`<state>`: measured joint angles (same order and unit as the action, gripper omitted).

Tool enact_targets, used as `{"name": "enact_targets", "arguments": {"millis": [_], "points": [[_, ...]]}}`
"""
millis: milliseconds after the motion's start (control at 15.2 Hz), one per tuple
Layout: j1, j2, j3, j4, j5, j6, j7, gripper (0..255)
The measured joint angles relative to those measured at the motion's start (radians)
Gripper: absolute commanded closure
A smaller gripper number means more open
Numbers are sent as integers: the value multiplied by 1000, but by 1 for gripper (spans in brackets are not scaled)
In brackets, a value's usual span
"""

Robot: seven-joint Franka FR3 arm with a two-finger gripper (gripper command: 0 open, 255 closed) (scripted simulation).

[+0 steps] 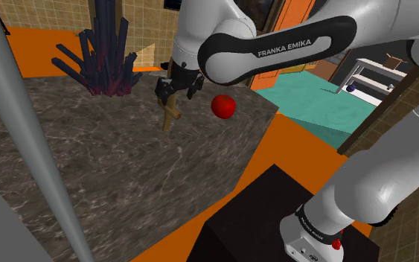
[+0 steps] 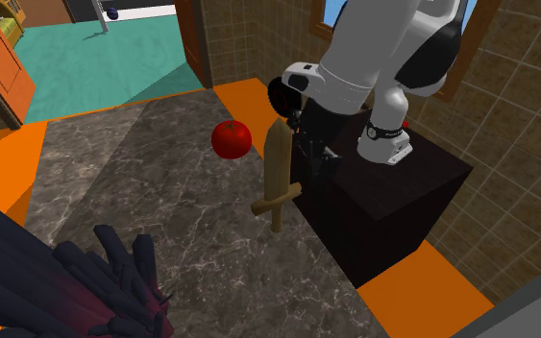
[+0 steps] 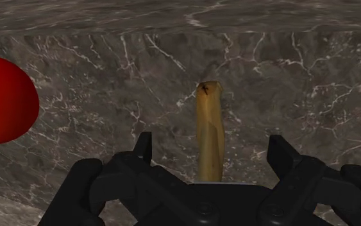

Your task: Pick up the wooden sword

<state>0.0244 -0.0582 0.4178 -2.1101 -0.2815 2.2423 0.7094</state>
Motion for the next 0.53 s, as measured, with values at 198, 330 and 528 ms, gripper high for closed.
{"name": "enact_targets", "arguments": {"millis": [198,330,528], "points": [[0,20,2,-18,-20,34,22,0],[-1,29,2,-26,-29,49,30,255],[-1,32,2,-28,-32,54,32,255]]}}
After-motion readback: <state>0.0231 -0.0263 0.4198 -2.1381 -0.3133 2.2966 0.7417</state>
